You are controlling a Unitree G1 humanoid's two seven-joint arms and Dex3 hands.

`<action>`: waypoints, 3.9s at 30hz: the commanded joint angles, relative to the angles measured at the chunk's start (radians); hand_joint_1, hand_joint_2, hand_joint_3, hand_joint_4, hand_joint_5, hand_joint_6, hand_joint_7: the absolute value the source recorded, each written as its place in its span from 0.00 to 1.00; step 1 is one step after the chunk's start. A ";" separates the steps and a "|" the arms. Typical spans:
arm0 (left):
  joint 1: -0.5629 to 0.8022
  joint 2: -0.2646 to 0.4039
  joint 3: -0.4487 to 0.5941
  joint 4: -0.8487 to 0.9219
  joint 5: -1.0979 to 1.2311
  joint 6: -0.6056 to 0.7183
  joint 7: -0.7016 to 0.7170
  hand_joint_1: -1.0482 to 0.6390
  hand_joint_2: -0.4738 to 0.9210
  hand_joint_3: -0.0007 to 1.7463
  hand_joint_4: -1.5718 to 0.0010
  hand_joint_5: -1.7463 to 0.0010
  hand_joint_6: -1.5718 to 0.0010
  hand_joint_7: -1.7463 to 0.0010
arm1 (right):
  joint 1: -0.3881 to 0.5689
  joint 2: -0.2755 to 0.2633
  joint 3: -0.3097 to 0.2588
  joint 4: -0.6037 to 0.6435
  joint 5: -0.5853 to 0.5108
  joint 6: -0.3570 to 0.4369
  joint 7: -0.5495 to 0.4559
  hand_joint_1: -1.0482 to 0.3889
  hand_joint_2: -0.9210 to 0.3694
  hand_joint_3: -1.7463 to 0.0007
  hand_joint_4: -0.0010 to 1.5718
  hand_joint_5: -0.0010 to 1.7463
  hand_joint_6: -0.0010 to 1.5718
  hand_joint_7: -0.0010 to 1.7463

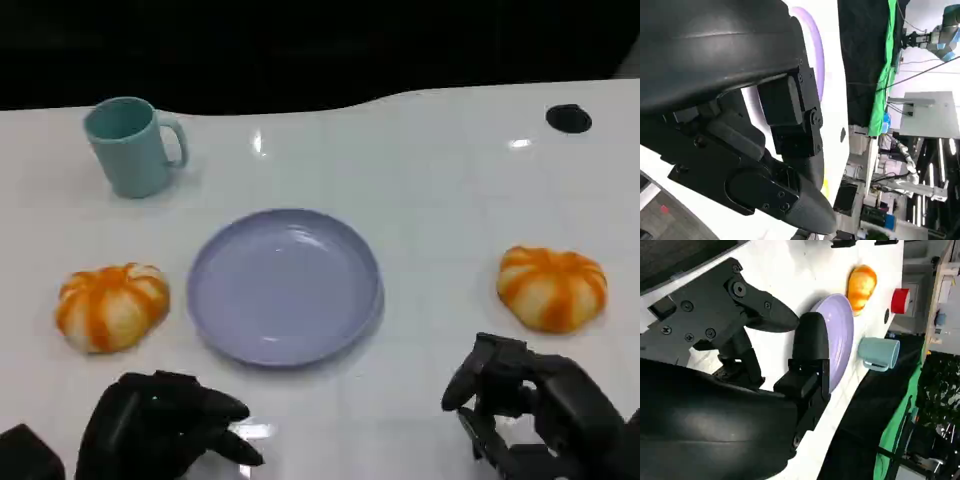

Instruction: Grasp the bread from the table and place it into the plate.

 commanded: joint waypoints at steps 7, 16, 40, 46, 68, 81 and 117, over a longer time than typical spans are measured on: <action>0.000 0.015 0.005 0.002 -0.004 -0.005 -0.002 0.00 0.89 0.00 0.00 0.78 0.00 0.91 | -0.006 -0.010 -0.011 0.002 0.000 -0.010 0.000 0.59 0.30 0.37 0.49 1.00 0.44 0.87; 0.000 0.016 0.005 0.003 0.000 -0.006 0.001 0.00 0.89 0.00 0.00 0.78 0.00 0.91 | -0.004 -0.009 -0.011 -0.004 -0.001 0.001 -0.004 0.59 0.30 0.37 0.48 1.00 0.44 0.87; -0.006 0.017 0.008 0.016 -0.004 -0.009 -0.006 0.00 0.89 0.00 0.00 0.79 0.00 0.91 | -0.046 0.018 -0.076 0.041 0.065 -0.090 -0.007 0.58 0.00 0.87 0.40 0.68 0.47 0.44; -0.009 0.017 0.008 0.022 -0.001 -0.019 -0.005 0.00 0.89 0.00 0.00 0.79 0.00 0.91 | -0.077 0.002 -0.094 0.077 -0.076 -0.215 -0.100 0.55 0.00 0.91 0.36 0.47 0.42 0.24; -0.006 0.017 0.005 0.020 -0.004 -0.020 -0.010 0.00 0.89 0.00 0.00 0.79 0.00 0.92 | -0.153 -0.199 -0.111 0.045 -0.797 -0.186 -0.523 0.39 0.00 0.98 0.02 0.28 0.24 0.00; -0.020 0.014 0.004 0.037 0.004 -0.020 -0.002 0.00 0.89 0.00 0.00 0.79 0.00 0.92 | -0.157 -0.259 -0.020 -0.084 -1.021 0.117 -0.450 0.33 0.03 1.00 0.00 0.23 0.18 0.01; -0.013 0.014 0.006 0.029 0.007 -0.023 0.002 0.00 0.89 0.00 0.00 0.79 0.00 0.91 | -0.511 -0.241 0.262 0.520 -1.001 0.295 -0.578 0.48 0.10 1.00 0.21 0.16 0.28 0.01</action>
